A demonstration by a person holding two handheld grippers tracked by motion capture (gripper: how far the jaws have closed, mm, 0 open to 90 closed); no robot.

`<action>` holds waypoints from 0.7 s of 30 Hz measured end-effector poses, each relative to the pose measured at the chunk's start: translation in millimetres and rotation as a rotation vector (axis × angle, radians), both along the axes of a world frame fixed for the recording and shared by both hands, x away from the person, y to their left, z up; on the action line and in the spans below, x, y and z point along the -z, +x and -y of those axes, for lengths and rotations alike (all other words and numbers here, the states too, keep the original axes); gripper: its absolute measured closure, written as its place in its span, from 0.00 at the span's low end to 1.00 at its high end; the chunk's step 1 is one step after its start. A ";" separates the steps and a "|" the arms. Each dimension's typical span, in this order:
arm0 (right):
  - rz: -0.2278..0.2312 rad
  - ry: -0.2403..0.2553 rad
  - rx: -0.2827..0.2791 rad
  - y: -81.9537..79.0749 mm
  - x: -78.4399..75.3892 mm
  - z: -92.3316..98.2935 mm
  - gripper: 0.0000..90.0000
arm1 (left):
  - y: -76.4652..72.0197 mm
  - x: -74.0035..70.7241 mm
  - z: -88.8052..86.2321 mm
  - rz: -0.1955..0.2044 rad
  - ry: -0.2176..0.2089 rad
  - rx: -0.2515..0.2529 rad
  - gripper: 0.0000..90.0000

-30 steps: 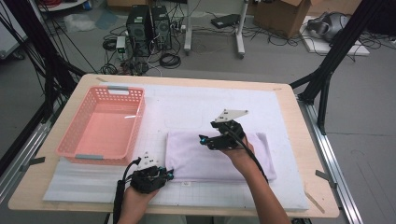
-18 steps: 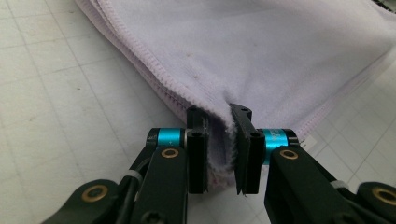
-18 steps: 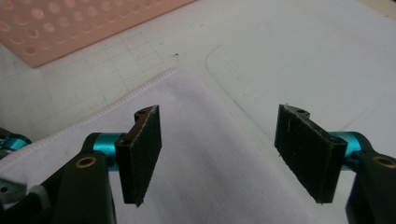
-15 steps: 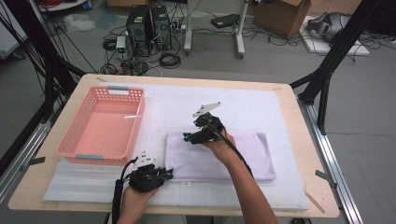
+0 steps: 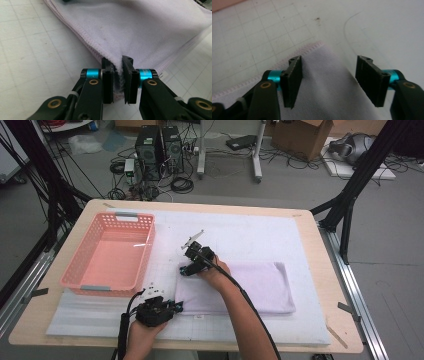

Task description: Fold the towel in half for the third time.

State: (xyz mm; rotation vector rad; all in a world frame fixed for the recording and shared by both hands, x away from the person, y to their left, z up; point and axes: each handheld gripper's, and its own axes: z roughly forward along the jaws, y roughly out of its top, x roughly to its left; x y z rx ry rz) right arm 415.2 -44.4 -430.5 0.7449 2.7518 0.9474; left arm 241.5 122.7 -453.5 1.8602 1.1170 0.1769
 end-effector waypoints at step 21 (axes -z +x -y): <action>0.018 0.231 -0.046 -9.9 -32.3 10.1 0.90 | -8.4 -30.0 -17.4 0.089 -0.050 -0.011 0.92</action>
